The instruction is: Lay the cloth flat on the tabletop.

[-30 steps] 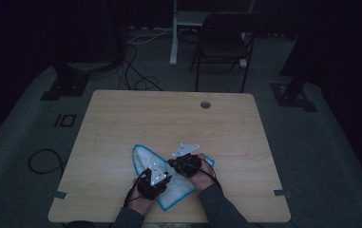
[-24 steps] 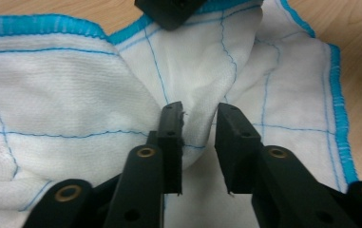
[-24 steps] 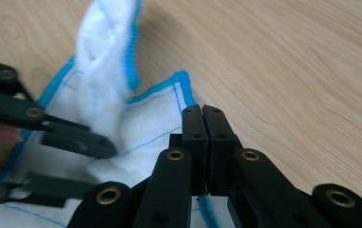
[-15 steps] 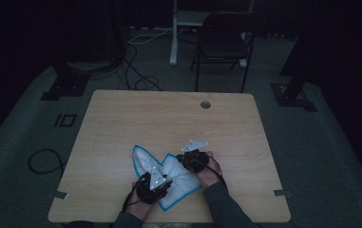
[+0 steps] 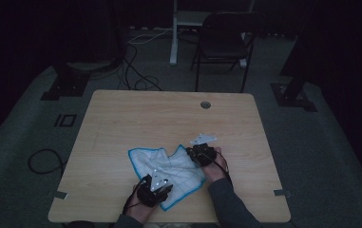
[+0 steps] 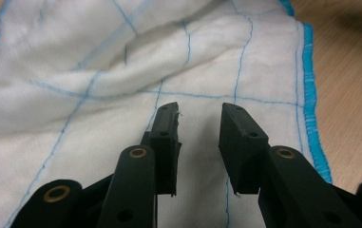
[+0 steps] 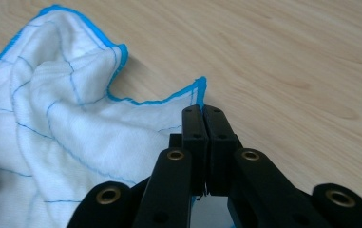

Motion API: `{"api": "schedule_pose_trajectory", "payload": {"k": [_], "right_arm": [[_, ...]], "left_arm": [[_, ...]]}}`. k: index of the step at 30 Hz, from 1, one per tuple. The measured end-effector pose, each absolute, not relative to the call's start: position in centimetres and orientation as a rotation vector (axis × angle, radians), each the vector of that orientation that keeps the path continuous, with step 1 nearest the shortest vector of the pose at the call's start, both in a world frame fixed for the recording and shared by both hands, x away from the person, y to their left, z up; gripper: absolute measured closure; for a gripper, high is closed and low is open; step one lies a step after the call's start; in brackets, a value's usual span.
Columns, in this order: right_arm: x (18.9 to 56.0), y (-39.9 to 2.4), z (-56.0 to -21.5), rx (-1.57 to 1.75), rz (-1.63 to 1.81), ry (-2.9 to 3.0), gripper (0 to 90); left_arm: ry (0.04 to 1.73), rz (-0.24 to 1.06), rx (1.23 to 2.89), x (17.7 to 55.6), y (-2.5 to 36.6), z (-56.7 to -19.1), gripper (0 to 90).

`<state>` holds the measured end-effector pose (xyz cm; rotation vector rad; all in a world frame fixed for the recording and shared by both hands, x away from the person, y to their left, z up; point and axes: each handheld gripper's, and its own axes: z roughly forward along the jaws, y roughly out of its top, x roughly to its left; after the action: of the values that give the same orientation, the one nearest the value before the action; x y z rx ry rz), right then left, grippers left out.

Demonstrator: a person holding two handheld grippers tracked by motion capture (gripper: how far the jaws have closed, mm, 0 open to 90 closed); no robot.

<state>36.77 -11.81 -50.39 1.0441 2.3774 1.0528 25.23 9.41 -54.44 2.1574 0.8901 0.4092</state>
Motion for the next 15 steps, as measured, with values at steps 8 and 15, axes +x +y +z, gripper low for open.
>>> {"api": "schedule_pose_trajectory", "payload": {"k": [8,15], "right_arm": [[37.9,-13.7,-50.2,1.102,1.042,2.337,89.5],[39.0,-14.5,-50.2,1.135,1.022,2.313,89.6]], "left_arm": [[0.877,0.389,2.16,25.4,9.7,-54.5,69.9],[0.858,0.386,2.167,25.6,10.4,-54.5,70.1]]}}
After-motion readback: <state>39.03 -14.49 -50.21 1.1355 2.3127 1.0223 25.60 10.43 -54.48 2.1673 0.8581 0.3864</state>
